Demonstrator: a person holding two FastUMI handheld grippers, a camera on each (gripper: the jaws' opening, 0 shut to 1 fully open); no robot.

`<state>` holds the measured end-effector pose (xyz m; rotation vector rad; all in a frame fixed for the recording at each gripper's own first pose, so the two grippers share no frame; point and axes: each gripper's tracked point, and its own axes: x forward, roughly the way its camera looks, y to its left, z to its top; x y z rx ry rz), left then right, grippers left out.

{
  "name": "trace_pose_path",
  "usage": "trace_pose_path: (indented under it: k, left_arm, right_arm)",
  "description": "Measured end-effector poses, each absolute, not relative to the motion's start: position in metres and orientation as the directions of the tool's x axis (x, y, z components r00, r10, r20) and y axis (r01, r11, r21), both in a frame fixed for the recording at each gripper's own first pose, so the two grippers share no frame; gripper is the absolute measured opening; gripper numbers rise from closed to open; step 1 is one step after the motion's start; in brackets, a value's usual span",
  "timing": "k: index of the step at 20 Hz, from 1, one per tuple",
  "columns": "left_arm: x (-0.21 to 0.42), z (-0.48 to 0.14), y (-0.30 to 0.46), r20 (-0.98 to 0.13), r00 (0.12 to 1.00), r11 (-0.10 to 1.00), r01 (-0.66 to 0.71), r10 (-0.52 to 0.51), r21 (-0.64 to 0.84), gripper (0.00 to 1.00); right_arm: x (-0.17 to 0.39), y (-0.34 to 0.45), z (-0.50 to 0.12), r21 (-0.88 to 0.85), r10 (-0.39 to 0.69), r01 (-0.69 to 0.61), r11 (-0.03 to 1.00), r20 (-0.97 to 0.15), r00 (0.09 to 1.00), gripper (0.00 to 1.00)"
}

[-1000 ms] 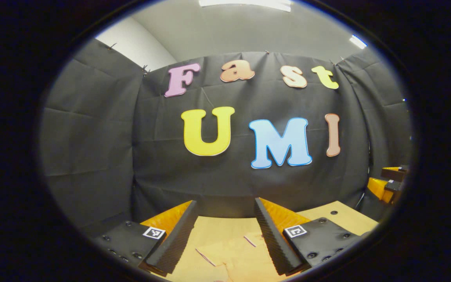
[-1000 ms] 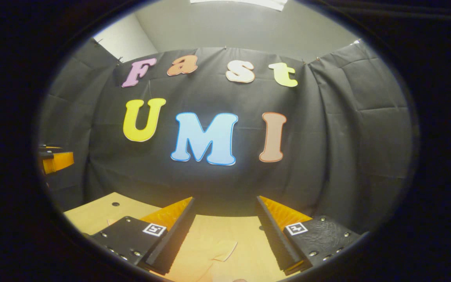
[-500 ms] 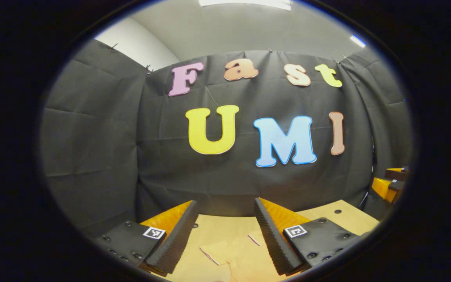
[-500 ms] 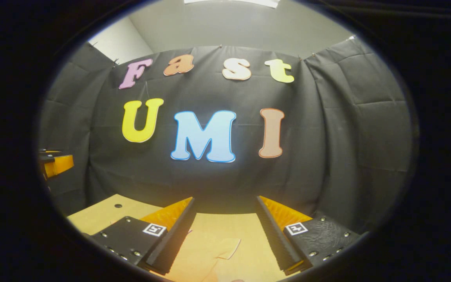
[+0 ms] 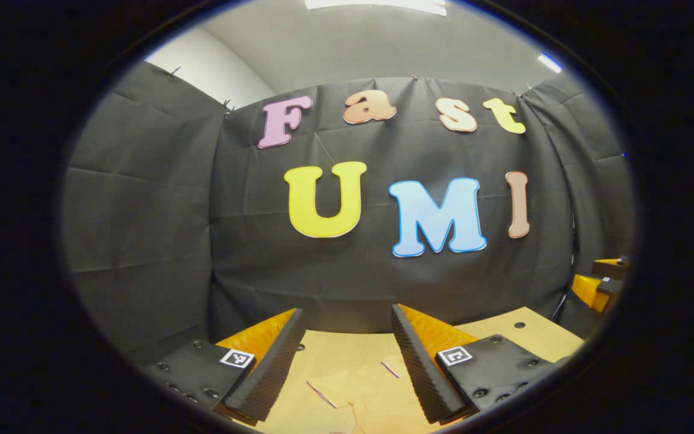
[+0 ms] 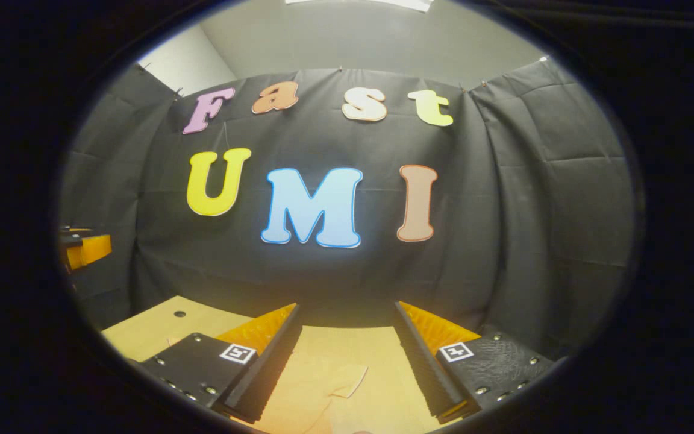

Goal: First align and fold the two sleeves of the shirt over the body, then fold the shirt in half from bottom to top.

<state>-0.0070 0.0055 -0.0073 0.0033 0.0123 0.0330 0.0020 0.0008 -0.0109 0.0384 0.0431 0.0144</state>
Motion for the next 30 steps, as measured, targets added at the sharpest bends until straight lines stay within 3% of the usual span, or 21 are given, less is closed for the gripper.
trace_pose_path:
  k: [8,16,24,30]
  left_arm:
    - [-0.008,-0.004,0.004,-0.009,1.0,1.0,-0.028,0.028,0.013,0.94]
    - [-0.016,-0.005,0.017,-0.007,0.998,0.998,-0.065,0.065,0.021,0.93]
    - [-0.021,-0.012,0.042,-0.03,0.99,0.99,-0.136,0.137,0.022,0.93]
    - [-0.026,-0.025,0.063,-0.067,0.975,0.978,-0.209,0.21,0.02,0.94]
  right_arm:
    - [0.029,-0.005,-0.036,0.054,0.017,-0.011,0.998,-0.109,0.994,0.95]
    - [0.09,-0.005,-0.108,0.11,0.041,-0.01,0.994,-0.285,0.958,0.95]
    - [0.149,-0.001,-0.202,0.094,0.062,-0.02,0.995,-0.475,0.878,0.95]
    - [0.162,0.001,-0.286,0.096,0.06,0.001,0.995,-0.634,0.771,0.96]
